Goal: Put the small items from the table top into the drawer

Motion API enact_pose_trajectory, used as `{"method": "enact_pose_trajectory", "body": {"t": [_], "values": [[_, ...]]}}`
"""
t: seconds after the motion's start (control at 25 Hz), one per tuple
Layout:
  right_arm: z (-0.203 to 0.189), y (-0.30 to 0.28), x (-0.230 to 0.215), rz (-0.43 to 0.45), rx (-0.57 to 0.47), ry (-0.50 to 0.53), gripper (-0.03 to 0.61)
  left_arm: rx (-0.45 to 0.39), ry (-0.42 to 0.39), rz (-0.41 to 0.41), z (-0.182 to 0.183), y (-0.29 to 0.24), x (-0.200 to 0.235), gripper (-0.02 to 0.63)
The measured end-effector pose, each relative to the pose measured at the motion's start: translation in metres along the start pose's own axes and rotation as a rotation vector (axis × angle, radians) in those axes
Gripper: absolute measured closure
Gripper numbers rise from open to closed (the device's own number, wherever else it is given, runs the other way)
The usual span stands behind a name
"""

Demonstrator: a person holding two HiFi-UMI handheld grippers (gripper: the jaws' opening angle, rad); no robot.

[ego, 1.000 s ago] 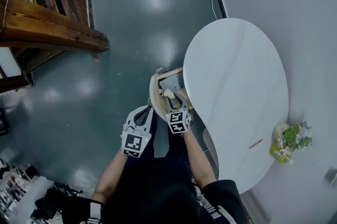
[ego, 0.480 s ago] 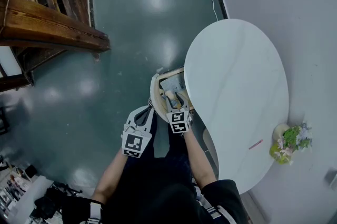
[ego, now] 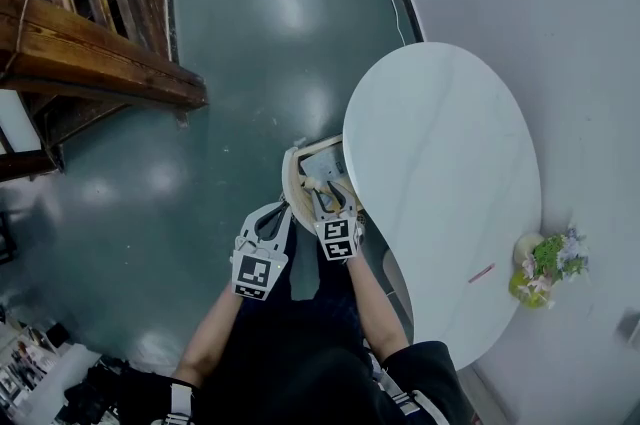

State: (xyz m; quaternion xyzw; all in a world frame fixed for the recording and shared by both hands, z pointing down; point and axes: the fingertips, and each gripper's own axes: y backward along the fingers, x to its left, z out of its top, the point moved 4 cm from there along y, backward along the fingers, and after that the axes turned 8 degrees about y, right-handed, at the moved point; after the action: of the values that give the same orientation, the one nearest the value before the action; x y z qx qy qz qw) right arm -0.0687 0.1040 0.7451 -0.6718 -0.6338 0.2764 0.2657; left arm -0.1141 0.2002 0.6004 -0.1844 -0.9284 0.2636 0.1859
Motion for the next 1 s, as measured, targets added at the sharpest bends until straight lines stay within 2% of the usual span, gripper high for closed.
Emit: {"method": "enact_pose_trajectory", "body": {"t": [0.48,1.0], "values": [[0.065,0.083,-0.010,-0.074,-0.167,0.017,0.417,-0.096,-0.072,-0.044,0.047,0.021,-0.025,0.594],[0.128,0.191,-0.038,-0.225,-0.374,0.021,0.494,-0.214,-0.144,-0.096,0.107,0.042,-0.066,0.594]]}}
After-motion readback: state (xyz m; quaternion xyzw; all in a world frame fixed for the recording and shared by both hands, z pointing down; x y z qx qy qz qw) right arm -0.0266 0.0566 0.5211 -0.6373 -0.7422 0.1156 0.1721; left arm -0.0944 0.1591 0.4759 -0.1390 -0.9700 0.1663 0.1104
